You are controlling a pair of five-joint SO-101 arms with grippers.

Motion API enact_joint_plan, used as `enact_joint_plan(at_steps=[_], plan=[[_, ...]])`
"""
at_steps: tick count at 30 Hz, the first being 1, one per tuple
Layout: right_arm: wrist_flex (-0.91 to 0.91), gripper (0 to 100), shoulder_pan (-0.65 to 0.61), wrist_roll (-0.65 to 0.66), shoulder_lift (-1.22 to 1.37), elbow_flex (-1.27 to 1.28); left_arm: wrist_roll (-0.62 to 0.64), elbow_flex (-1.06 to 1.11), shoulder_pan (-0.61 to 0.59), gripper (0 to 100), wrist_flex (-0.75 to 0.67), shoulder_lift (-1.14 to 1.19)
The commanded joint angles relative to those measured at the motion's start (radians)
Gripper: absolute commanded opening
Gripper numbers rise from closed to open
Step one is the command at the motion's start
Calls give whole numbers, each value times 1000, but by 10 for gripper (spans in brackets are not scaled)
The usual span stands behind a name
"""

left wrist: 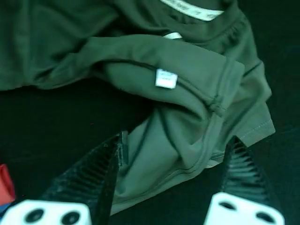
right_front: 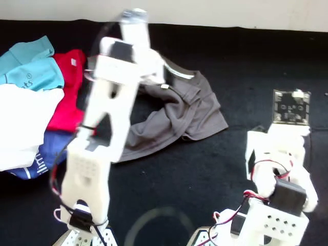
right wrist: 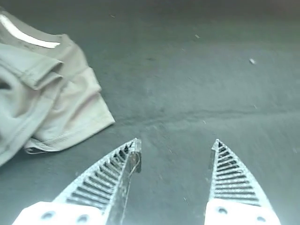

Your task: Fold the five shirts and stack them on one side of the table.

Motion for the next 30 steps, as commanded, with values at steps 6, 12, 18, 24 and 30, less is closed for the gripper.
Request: enact_joint_plan(at_steps=[6, 12, 18, 24, 30], plan=[[7, 237, 288, -8, -15, -47, 9, -4, 168, 316, -175, 134], [7, 237, 329, -8, -15, -44, 9, -4, 170, 316, -270, 206], [7, 237, 325, -8, -15, 38, 8, -4, 166, 316, -364, 262], [2, 237, 325, -8, -15, 99, 8, -19, 173, 316, -397, 265], [1, 237, 329, -8, -15, 102, 9, -142, 171, 316, -384, 272]])
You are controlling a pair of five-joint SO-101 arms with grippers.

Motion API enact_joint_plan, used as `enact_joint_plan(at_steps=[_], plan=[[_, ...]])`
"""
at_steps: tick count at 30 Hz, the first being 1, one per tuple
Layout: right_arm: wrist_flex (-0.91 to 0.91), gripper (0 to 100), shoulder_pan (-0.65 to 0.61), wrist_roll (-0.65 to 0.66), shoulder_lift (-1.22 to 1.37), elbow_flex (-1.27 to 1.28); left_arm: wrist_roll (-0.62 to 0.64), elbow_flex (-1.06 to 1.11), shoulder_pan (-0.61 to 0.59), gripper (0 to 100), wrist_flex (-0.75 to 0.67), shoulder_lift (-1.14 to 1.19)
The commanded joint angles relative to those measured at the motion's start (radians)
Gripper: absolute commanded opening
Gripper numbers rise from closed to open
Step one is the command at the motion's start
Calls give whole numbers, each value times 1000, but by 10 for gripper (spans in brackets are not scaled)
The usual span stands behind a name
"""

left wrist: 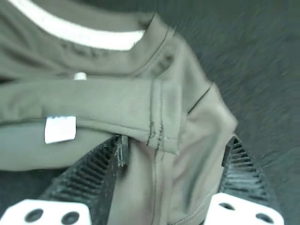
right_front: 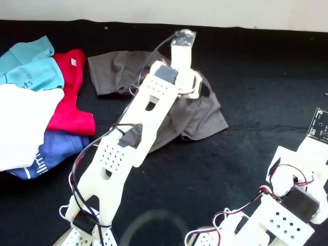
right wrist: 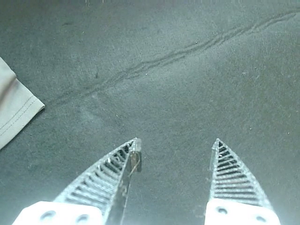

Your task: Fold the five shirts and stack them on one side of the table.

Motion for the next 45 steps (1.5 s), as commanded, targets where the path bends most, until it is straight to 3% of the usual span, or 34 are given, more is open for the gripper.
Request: enact_joint_plan(at_steps=[1, 13, 15, 19, 21, 28, 40, 45], plan=[[-4, 237, 7, -8, -7, 1, 9, -70, 12, 316, -8, -5], [-5, 237, 2, -8, -7, 1, 6, 93, 12, 309, -104, -5], [-2, 237, 2, -8, -7, 1, 6, 97, 12, 241, -104, -5], [-1, 237, 2, -8, -7, 2, 8, 97, 8, 0, -106, -5], [1, 237, 2, -8, -7, 2, 8, 97, 8, 34, -106, -5], [1, 237, 2, -8, -7, 2, 8, 87, 2, 8, -84, -18], [-4, 237, 2, -11, -7, 2, 0, -291, -59, 8, 506, -145], [-4, 237, 1, -14, -7, 2, 0, -344, -143, 8, 585, -197]])
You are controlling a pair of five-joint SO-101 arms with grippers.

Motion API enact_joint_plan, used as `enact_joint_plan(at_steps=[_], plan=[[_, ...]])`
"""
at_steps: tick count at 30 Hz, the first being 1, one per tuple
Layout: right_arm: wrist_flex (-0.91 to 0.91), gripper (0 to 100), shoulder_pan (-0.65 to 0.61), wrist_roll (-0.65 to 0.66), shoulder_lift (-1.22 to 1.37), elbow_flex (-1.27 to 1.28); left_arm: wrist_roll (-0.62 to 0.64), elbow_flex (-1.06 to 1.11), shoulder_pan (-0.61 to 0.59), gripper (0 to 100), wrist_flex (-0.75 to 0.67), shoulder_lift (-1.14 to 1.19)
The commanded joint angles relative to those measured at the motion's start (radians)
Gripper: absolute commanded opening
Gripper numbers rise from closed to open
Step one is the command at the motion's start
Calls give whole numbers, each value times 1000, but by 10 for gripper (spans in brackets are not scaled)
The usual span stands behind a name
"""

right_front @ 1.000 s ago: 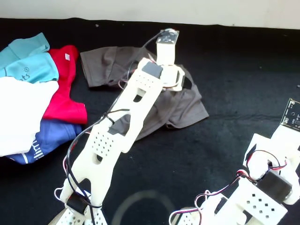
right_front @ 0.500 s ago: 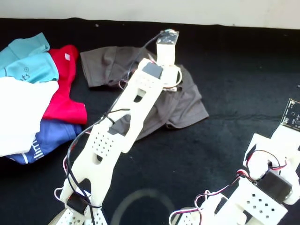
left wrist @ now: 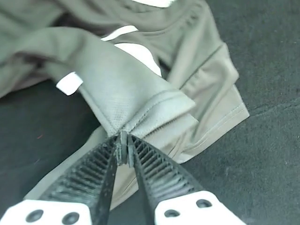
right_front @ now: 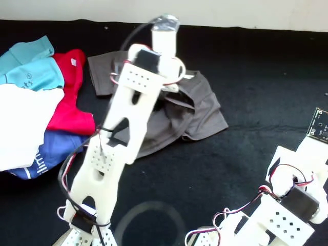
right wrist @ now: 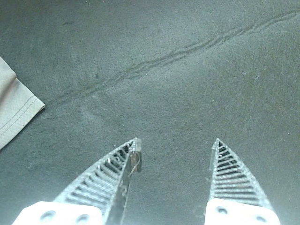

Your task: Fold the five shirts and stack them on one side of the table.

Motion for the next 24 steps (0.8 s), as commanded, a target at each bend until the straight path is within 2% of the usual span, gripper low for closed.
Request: enact_joint_plan(at_steps=[1, 6, 8, 14, 19, 22, 24], plan=[[-4, 237, 1, -14, -7, 2, 0, -41, -76, 8, 29, -101], [-5, 237, 1, -14, -7, 2, 0, 160, -174, 8, 34, -222], [-7, 237, 1, -14, -7, 2, -3, 326, -209, 8, 34, -306], [-5, 237, -31, -14, -7, 2, -130, 931, -308, 8, 25, -585], [1, 237, -104, -14, -7, 2, -169, 1299, -397, 8, -219, -616], [1, 237, -142, -14, -7, 2, -167, 1446, -403, 8, -394, -625], [1, 237, -165, -14, -7, 2, -166, 1503, -400, 8, -462, -627]])
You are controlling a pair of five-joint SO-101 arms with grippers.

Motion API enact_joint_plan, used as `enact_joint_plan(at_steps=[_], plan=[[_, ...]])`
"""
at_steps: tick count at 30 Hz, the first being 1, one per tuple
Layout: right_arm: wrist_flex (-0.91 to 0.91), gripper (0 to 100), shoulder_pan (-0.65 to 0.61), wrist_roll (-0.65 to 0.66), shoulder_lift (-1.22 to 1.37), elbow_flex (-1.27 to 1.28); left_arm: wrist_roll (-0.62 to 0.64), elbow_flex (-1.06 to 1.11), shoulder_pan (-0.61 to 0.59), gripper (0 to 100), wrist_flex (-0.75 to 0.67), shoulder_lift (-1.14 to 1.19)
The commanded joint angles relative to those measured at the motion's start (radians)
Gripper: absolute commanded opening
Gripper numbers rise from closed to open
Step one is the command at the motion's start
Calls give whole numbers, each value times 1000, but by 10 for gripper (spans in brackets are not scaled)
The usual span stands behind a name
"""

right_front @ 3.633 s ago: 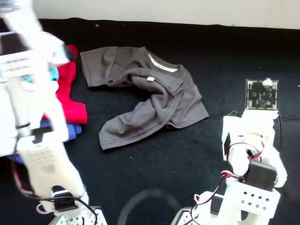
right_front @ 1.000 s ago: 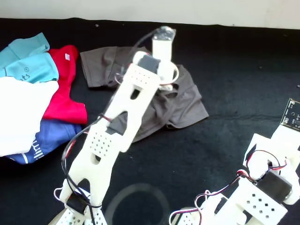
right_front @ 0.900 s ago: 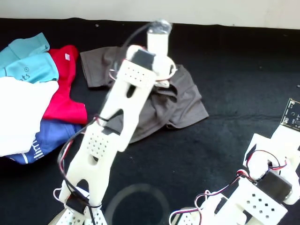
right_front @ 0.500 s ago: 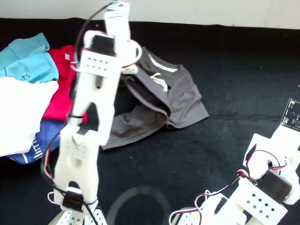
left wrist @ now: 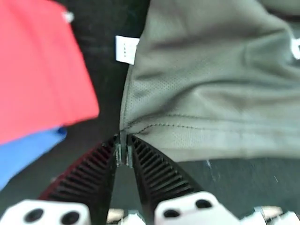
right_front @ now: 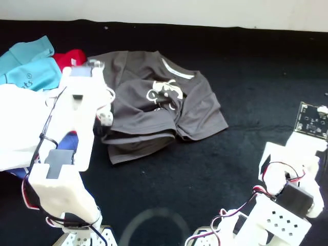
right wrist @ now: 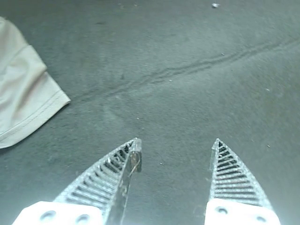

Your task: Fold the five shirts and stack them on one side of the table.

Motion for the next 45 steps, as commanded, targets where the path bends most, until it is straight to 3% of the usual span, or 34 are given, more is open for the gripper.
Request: enact_joint_plan(at_steps=[1, 4, 10, 18, 21, 29, 34, 45], plan=[[1, 237, -44, -12, -7, 2, -5, 91, -5, 9, -130, -62], [2, 237, -67, -12, -7, 2, -5, 94, -10, 34, -132, -62], [2, 237, -94, -12, -7, 2, 29, 33, -12, 305, 54, -64], [1, 237, -125, -12, -7, 2, 74, -311, -27, 312, 322, -59], [1, 237, -147, -12, -7, 2, 75, -317, -27, 312, 287, -50], [2, 237, -147, -11, -7, 2, 146, -53, -62, 306, -43, 62], [2, 237, -145, -12, -7, 2, 141, -27, -58, 249, -21, 119], [2, 237, -147, -12, -7, 4, 144, -38, 28, 224, 8, 252]])
